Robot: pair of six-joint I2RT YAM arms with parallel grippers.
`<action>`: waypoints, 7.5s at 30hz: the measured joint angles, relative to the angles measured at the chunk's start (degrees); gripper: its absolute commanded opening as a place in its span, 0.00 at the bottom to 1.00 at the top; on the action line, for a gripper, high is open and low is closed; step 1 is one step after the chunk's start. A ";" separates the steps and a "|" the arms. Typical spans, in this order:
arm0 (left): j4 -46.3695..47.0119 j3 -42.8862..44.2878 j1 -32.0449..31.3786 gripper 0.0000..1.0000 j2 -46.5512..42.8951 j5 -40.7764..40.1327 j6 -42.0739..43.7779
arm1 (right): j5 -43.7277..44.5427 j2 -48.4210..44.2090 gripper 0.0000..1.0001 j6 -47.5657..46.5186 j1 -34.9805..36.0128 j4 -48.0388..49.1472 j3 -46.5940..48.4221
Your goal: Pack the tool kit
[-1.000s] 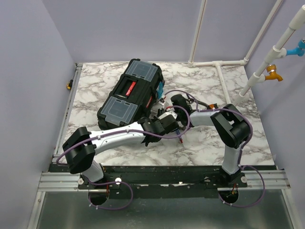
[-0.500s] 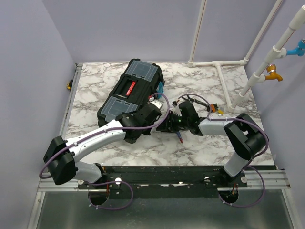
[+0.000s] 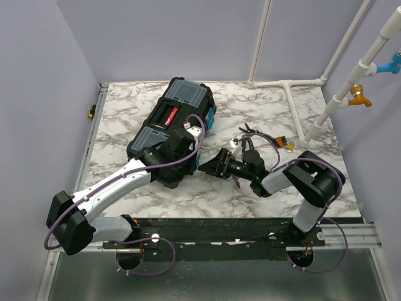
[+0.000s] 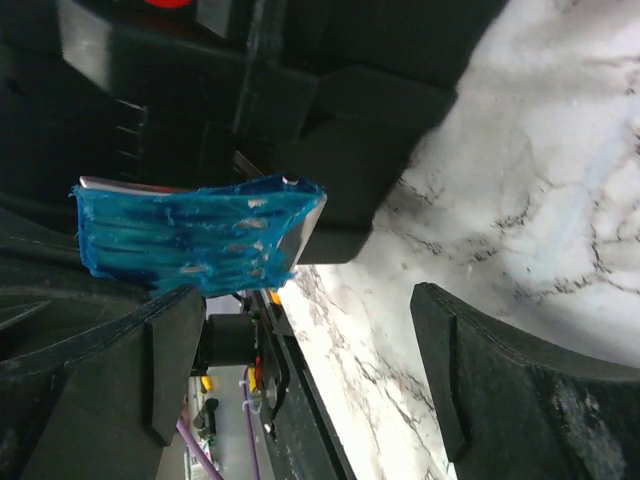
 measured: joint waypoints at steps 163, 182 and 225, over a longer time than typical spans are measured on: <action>55.74 -23.54 51.12 0.76 -8.02 33.77 -14.69 | 27.23 10.97 0.01 4.59 12.98 -37.20 27.26; 66.93 -9.29 43.98 0.81 13.07 28.09 -26.77 | 14.03 24.68 0.01 -12.41 -6.32 -71.95 60.94; 75.32 -41.55 46.84 0.95 -9.31 -2.84 10.69 | 36.06 -21.97 0.63 -54.77 -32.11 -7.41 -13.35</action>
